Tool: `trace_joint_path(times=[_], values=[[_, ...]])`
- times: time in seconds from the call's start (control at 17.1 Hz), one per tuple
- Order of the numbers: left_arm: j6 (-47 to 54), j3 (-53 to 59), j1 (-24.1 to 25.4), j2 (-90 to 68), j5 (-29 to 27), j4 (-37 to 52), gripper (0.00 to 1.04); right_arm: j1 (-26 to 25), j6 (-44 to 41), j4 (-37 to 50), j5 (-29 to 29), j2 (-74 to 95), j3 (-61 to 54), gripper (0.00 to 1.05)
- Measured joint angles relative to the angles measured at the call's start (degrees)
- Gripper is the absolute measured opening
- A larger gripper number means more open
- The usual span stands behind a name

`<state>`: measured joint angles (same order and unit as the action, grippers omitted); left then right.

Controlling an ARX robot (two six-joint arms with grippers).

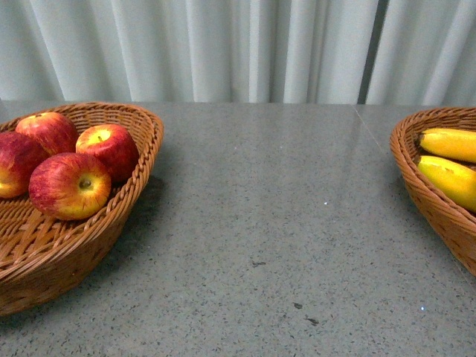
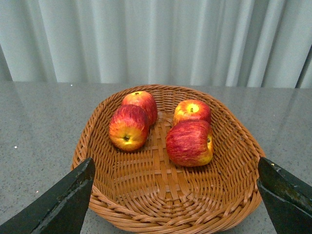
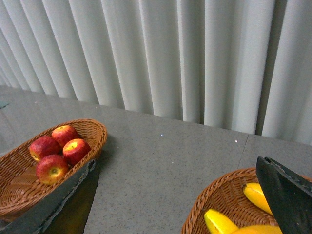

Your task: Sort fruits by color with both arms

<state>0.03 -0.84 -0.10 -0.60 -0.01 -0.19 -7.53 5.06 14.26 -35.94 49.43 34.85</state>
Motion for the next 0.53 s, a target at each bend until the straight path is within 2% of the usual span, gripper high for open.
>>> trace_joint_path(times=[0.12, 0.18, 0.23, 0.29, 0.35, 0.41, 0.53], values=[[0.0, 0.0, 0.0, 0.0, 0.0, 0.0, 0.98, 4.8, -1.6, -4.4, 13.3, -5.8, -2.8, 0.86], [0.0, 0.0, 0.0, 0.0, 0.0, 0.0, 0.98, 7.6, -2.8, -7.4, 21.6, -11.3, -6.2, 0.77], [0.0, 0.0, 0.0, 0.0, 0.0, 0.0, 0.98, 8.2, -3.2, -8.8, 23.9, -13.6, -7.5, 0.74], [0.0, 0.0, 0.0, 0.0, 0.0, 0.0, 0.98, 8.0, -3.7, -10.7, 31.8, -19.8, -11.4, 0.63], [0.0, 0.0, 0.0, 0.0, 0.0, 0.0, 0.98, 7.1, -3.9, -8.2, 35.7, -26.0, -16.3, 0.5], [0.0, 0.0, 0.0, 0.0, 0.0, 0.0, 0.98, 7.2, -4.1, -3.7, 35.9, -28.4, -20.7, 0.39], [0.0, 0.0, 0.0, 0.0, 0.0, 0.0, 0.98, 7.2, -4.6, -4.3, 35.9, -29.1, -27.0, 0.15]])
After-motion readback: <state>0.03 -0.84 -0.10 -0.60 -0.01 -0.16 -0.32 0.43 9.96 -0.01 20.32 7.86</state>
